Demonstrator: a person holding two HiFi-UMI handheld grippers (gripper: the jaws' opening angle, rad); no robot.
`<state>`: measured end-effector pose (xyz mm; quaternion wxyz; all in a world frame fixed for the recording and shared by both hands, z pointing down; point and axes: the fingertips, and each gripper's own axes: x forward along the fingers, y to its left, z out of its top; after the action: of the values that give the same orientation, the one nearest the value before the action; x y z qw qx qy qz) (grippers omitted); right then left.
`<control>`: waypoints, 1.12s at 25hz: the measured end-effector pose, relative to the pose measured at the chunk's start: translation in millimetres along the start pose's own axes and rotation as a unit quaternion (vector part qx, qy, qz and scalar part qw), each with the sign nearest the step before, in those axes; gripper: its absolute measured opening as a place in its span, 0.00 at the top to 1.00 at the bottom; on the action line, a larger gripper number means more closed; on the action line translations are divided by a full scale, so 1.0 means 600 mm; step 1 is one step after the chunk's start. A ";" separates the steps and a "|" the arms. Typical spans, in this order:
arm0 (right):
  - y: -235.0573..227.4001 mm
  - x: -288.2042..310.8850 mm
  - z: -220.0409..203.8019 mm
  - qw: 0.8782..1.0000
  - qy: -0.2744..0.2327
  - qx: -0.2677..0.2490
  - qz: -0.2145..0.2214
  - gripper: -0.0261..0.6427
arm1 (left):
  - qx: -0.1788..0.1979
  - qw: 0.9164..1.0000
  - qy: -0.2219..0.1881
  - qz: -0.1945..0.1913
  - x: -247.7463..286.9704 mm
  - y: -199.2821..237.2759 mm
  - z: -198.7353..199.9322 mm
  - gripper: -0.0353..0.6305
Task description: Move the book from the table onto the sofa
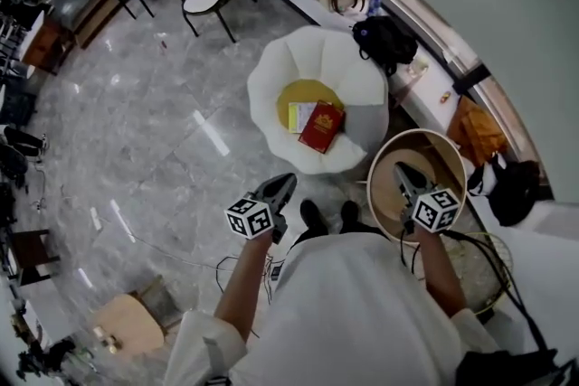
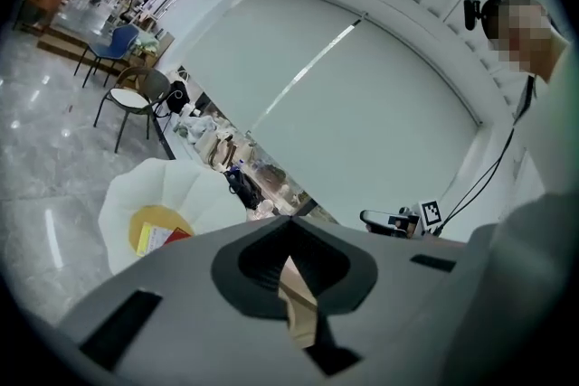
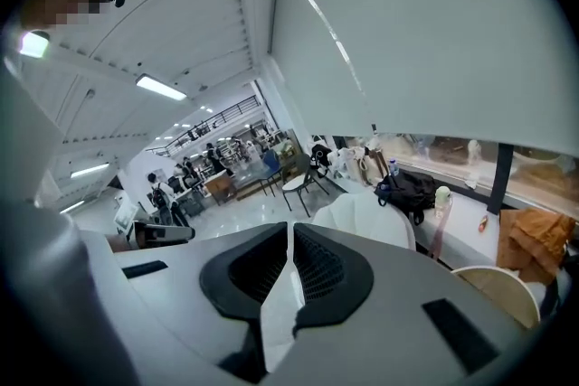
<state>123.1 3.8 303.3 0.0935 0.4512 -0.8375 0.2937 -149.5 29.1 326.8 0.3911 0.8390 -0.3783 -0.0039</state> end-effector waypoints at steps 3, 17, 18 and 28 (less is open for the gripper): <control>-0.001 -0.013 0.015 0.999 0.004 -0.032 0.014 0.90 | 0.040 0.999 0.007 0.013 0.003 -0.028 0.004 0.94; 0.008 -0.037 0.029 0.998 -0.010 -0.041 0.050 0.90 | 0.041 0.999 -0.010 0.020 -0.004 -0.088 -0.008 0.94; 0.007 -0.038 0.028 0.998 -0.012 -0.039 0.049 0.90 | 0.041 0.999 -0.009 0.020 -0.005 -0.088 -0.009 0.94; 0.004 -0.035 0.033 0.998 -0.022 -0.034 0.040 0.90 | 0.047 0.999 0.000 0.009 0.004 -0.091 -0.007 0.94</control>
<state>135.3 8.1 277.2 0.0785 0.4198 -0.8664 0.2586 -111.9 52.3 294.6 0.3510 0.8529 -0.3861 0.0173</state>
